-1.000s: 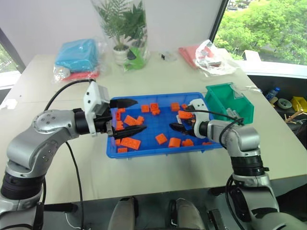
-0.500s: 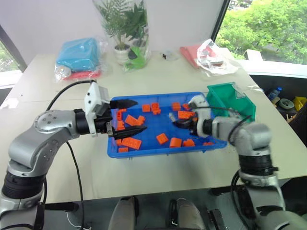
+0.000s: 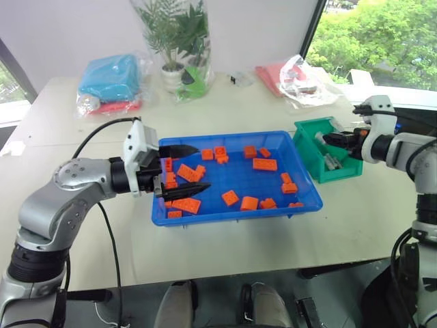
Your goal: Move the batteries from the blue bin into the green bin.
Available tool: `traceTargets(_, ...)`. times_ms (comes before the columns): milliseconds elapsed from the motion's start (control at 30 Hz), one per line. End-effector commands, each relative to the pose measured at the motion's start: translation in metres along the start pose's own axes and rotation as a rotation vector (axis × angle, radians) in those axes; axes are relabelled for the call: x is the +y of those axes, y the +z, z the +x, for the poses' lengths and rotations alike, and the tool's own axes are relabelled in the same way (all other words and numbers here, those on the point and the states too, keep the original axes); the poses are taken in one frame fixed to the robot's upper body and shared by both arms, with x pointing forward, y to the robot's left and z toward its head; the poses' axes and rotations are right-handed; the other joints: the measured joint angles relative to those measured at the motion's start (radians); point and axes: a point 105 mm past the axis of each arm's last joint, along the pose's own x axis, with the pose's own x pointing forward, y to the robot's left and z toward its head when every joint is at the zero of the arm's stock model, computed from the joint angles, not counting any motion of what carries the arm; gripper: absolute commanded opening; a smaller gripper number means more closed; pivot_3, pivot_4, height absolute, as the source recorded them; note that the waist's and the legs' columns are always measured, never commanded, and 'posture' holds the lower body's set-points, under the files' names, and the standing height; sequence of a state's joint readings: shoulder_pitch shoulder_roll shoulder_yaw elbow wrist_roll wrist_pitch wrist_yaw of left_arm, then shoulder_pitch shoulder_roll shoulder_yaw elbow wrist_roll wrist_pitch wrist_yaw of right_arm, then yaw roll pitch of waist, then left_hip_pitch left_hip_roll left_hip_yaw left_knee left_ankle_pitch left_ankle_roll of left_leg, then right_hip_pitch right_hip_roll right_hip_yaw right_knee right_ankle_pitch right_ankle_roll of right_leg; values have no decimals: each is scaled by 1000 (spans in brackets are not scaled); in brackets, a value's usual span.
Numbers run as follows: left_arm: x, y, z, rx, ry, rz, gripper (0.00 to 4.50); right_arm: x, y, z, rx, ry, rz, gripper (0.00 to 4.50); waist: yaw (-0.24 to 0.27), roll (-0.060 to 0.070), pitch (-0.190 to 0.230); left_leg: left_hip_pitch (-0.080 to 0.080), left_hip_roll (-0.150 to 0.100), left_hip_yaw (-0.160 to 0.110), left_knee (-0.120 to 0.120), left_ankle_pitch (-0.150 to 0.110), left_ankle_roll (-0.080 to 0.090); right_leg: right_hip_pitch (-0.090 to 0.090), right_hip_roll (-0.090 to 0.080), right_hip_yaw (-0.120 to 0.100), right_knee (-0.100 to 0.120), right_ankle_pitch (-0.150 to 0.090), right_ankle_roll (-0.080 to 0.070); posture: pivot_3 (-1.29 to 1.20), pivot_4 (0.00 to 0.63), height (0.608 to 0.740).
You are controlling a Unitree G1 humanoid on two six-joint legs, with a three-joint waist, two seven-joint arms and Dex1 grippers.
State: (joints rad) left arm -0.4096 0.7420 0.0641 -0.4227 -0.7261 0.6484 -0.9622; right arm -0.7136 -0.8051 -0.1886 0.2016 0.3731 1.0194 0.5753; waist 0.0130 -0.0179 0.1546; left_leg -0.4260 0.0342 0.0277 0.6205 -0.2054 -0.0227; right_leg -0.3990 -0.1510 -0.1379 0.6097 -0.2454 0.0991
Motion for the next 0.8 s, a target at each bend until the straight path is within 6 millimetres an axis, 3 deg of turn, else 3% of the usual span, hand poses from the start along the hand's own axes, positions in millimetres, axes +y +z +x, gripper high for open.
traceTargets(33, 4, 11, -4, -7, 5, 56, 4500, -1, 19, -12, -89, 45, -185, 3443, 1, 0, 0, 0, 0, 0, 0, 0, 0, 0, 0, 0, 0, 0, 0, 0, 150, 672)
traceTargets(267, 8, 15, -23, 29, 16, 55, 4500, 16, 13, -68, -78, 428, -472, 3443, 0, 2, 2, 0, 0, 0, 0, 0, 0, 2, 0, 0, -2, 0, 1, 0, 150, 672)
traceTargets(467, 12, 22, -42, 56, 32, 54, 4500, 12, 1, -104, 31, 600, -488, 3443, -3, 4, 3, 3, 1, 0, -1, -2, -3, 0, 0, 0, -5, 0, 1, 0, 150, 672)
traceTargets(700, 18, 23, -60, 87, 74, 50, 4500, 25, -3, -101, -9, 634, -478, 3443, 0, 5, 3, 3, 1, 2, -5, -2, -3, 0, -1, 0, -12, 0, 0, 0, 150, 672)
traceTargets(800, 17, 23, -61, 96, 77, 68, 4500, 33, -17, -98, 26, 674, -476, 3443, 2, 5, 3, 3, 1, 2, -6, -2, -3, 0, -1, 0, -12, 2, 2, 0, 150, 672)
